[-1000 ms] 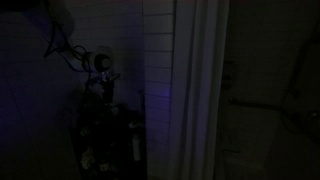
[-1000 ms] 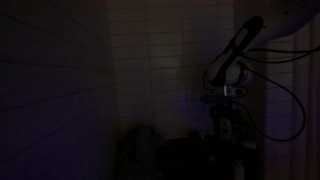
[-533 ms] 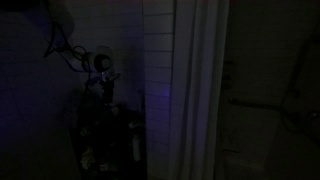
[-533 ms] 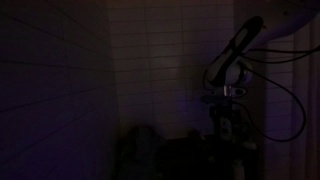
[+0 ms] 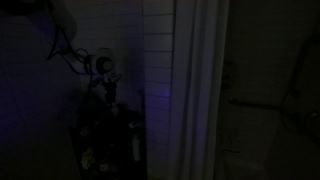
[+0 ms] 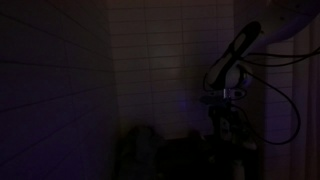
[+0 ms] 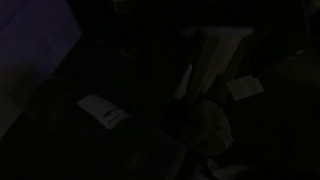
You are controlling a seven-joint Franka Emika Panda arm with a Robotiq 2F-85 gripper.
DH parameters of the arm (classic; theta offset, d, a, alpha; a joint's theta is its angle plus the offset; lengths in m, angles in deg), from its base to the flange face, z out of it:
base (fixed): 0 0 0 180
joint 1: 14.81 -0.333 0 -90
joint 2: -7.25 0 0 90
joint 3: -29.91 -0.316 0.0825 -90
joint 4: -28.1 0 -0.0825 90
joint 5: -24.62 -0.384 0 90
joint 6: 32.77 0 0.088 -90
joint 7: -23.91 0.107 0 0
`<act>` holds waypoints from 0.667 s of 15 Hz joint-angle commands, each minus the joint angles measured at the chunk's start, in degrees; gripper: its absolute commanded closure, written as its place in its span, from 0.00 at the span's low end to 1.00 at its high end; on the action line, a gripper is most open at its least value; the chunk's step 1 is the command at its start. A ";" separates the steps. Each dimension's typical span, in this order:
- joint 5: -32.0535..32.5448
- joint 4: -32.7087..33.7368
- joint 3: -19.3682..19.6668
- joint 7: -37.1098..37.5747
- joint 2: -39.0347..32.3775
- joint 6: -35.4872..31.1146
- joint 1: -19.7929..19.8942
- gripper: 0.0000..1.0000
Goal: Move the black bottle to the left
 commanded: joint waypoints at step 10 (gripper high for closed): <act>-1.80 11.30 1.68 0.45 -10.76 1.59 -0.32 0.87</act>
